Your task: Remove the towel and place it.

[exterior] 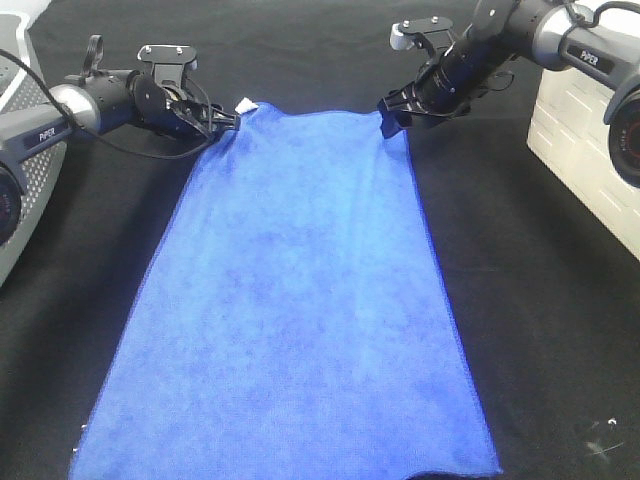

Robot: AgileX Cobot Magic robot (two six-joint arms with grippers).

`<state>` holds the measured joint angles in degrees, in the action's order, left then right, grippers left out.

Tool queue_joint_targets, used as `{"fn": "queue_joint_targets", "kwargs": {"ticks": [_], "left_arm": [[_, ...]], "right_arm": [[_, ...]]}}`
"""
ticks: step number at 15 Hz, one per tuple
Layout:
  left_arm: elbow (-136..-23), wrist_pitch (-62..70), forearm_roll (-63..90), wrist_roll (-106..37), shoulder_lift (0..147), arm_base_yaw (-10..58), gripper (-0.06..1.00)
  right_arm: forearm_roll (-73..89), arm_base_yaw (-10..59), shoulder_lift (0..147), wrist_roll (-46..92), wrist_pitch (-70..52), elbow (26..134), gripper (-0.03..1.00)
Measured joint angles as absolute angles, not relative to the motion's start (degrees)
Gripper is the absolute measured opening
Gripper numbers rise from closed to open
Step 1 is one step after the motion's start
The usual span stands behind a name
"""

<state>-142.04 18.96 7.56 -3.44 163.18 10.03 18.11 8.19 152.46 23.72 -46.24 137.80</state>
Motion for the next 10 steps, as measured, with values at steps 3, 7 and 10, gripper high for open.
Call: {"fn": "queue_joint_targets", "kwargs": {"ticks": [3, 7, 10], "left_arm": [[-142.04, 17.7, 7.51, -3.9, 163.29, 10.6, 0.37], [-142.04, 17.59, 7.05, -8.37, 163.69, 12.2, 0.0], [-142.09, 18.22, 4.81, -8.42, 163.69, 12.2, 0.0]], "right_arm": [[18.11, 8.19, 152.46, 23.72, -46.24, 137.8, 0.73], [18.11, 8.19, 152.46, 23.72, -47.15, 137.8, 0.73], [18.11, 8.19, 152.46, 23.72, -47.56, 137.8, 0.73]]}}
